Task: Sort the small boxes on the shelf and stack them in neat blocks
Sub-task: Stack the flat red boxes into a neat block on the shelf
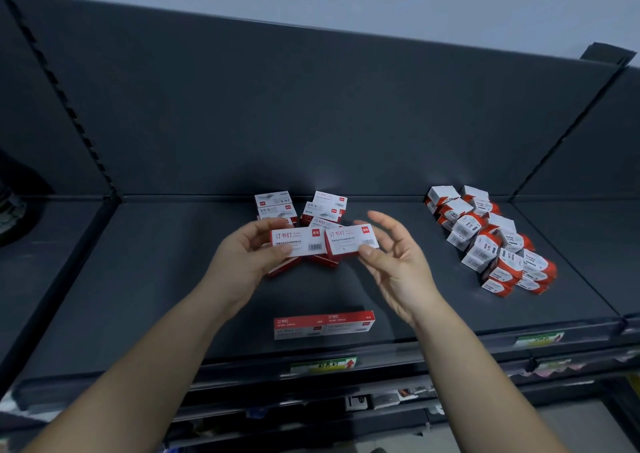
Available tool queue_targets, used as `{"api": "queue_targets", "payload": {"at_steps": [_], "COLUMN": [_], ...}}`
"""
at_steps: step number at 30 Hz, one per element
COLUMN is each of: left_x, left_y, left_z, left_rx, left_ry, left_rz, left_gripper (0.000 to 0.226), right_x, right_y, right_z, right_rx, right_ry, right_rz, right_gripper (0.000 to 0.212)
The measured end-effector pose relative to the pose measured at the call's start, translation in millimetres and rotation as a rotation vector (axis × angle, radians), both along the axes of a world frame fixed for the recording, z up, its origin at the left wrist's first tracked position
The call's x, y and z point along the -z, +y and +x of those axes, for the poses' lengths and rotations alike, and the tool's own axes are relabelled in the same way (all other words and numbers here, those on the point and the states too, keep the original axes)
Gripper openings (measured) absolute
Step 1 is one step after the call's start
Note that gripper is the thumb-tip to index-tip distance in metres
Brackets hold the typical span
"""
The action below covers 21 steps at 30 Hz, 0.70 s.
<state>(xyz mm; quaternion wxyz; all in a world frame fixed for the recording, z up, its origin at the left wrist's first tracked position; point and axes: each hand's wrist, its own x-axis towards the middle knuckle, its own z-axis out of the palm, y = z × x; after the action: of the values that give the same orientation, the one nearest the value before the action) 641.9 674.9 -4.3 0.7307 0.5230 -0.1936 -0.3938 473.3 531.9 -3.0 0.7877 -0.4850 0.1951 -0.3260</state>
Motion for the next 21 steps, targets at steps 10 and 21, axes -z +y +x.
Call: {"api": "queue_targets", "payload": {"at_steps": [10,21], "left_x": [1.2,11.0], "left_y": [-1.3,-0.5], "left_z": [2.3,0.3], "left_rx": [0.029,0.093], "left_ry": [0.177,0.069], "left_rz": [-0.057,0.033], "left_gripper": [0.031,0.028], "right_x": [-2.7,7.6], "right_y": [8.0,0.7], "right_z": [7.6,5.4], "right_rx": [-0.027,-0.053], "right_ry": [-0.002,0.301], "right_rz": [0.007,-0.27], "right_gripper": [0.048,0.03]}}
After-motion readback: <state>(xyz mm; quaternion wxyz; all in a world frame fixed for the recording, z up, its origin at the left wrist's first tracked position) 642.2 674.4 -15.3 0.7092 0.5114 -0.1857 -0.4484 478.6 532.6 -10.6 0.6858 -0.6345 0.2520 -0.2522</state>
